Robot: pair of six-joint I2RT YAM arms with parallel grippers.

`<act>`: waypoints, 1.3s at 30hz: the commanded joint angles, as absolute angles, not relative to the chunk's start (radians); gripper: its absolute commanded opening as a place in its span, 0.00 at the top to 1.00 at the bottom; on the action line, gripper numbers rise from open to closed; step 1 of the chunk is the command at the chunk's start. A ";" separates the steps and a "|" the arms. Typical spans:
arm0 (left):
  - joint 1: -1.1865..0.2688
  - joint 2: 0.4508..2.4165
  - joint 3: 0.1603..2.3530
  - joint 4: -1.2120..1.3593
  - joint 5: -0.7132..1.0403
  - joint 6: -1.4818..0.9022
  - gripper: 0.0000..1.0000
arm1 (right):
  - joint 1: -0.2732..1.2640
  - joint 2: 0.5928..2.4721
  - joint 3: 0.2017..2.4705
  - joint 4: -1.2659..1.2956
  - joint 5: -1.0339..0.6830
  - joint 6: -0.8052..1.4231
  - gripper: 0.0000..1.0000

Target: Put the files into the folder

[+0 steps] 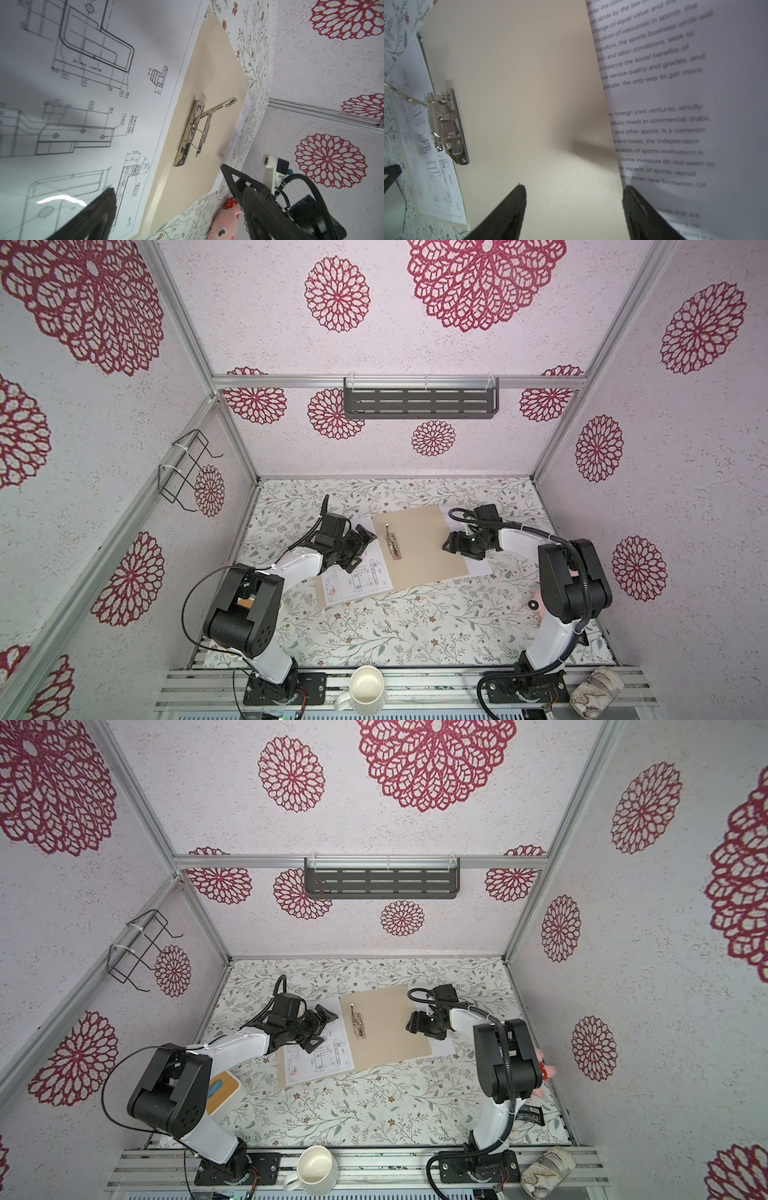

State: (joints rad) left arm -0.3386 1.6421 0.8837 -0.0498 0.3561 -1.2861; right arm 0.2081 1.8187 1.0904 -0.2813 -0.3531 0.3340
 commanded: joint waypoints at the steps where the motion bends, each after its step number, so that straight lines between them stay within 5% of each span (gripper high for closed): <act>1: -0.334 1.608 0.874 -0.040 0.345 -1.284 0.02 | 0.211 1.818 1.074 -0.283 -0.357 0.335 0.24; 39: -0.341 1.582 0.815 0.031 0.355 -1.293 0.02 | 0.289 1.762 1.046 -0.315 -0.441 0.315 0.27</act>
State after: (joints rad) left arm -0.3397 1.6146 0.8242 0.0059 0.3565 -1.2884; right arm 0.2718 1.7981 1.0531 -0.2886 -0.4076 0.3008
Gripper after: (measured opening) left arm 0.977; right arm 0.735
